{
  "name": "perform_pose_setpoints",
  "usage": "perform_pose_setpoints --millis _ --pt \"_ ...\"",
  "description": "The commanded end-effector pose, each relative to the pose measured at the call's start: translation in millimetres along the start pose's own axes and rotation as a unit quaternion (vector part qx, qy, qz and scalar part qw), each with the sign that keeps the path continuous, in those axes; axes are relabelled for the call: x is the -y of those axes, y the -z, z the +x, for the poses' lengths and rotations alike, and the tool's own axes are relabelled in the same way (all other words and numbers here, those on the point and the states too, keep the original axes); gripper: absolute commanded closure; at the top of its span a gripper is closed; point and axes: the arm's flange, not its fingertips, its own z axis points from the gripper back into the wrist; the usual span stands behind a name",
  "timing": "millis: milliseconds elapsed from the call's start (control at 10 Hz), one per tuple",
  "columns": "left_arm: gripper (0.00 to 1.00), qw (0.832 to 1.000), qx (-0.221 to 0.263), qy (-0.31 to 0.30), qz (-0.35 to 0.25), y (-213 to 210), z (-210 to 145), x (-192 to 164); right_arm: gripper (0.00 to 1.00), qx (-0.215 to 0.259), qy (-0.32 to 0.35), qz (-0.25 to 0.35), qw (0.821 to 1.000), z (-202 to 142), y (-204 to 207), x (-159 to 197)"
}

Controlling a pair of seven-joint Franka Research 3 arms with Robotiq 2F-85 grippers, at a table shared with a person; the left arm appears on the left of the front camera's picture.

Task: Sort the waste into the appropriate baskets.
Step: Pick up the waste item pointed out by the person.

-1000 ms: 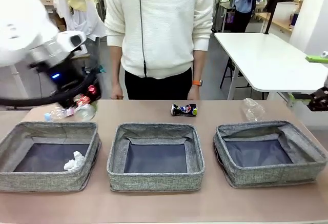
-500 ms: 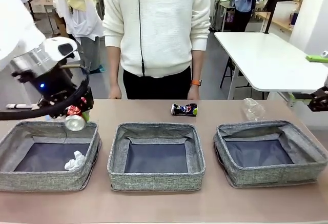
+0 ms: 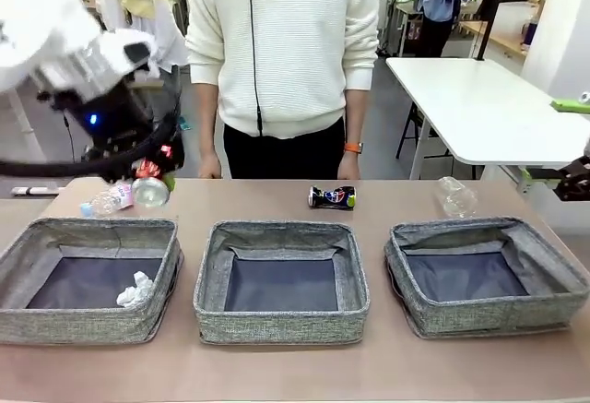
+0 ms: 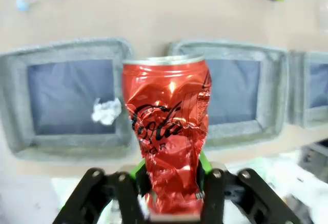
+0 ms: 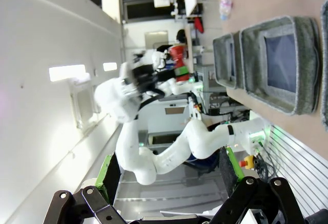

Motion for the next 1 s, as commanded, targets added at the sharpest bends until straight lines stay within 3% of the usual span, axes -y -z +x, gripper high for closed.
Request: perform_pose_setpoints --millis 0,100,300,500,700,800,900 --pt "0.71 0.999 0.001 0.035 0.024 -84 16 78 0.0 -0.002 -0.014 0.009 1.0 2 -1 -2" --pt "0.71 0.998 -0.004 0.067 0.005 -105 17 112 0.0 -0.002 -0.014 0.009 1.0 2 -1 -2" --pt "0.71 0.997 -0.016 0.071 -0.026 -120 11 158 0.0 -0.002 -0.014 0.009 1.0 2 -1 -2" --pt "0.71 0.999 -0.023 -0.003 -0.034 -125 6 189 0.0 -0.002 -0.014 0.009 1.0 2 -1 -2" --pt "0.71 0.996 -0.083 -0.006 -0.031 -116 8 202 0.0 -0.002 -0.014 0.009 1.0 2 -1 -2" --pt "0.71 0.999 -0.033 0.019 -0.033 -116 8 188 0.0 -0.002 -0.014 0.009 1.0 2 -1 -2" --pt "0.71 0.999 -0.033 0.019 -0.033 -116 8 188 0.0 -0.002 -0.014 0.009 1.0 2 -1 -2"
